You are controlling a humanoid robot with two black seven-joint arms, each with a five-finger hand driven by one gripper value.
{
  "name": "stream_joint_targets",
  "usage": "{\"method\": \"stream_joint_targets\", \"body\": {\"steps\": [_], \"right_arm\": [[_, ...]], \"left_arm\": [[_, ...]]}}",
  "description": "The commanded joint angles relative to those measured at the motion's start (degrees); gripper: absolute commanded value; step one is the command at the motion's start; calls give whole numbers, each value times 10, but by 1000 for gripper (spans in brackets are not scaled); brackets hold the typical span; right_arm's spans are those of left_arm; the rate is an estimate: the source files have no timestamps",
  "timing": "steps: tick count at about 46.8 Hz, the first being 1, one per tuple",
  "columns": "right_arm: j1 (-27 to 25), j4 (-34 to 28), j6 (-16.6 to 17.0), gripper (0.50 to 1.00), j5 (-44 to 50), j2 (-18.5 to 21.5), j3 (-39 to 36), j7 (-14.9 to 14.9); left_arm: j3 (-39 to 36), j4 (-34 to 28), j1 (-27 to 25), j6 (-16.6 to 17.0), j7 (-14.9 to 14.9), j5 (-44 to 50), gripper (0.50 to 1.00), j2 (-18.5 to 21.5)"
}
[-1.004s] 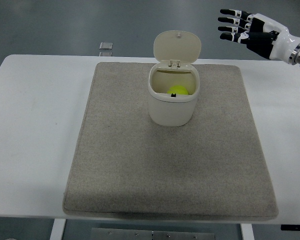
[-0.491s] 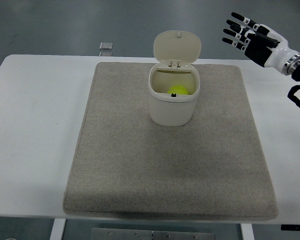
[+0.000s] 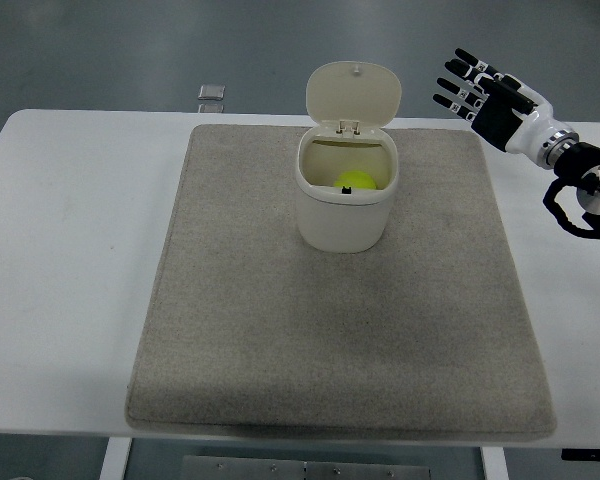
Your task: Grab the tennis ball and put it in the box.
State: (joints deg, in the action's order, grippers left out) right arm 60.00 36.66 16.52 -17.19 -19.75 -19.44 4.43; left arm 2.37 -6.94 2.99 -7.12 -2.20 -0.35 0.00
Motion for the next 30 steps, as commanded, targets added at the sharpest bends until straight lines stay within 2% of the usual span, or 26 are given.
{"method": "stream_joint_targets", "body": {"steps": [1,30], "right_arm": [[-4,0,1,911,0,1,0,1],[-20,0,1,913,13,-2,1,9]], "left_arm": [[0,0,0,0,0,0,996,0],[1,0,0,0,0,0,996,0]]}}
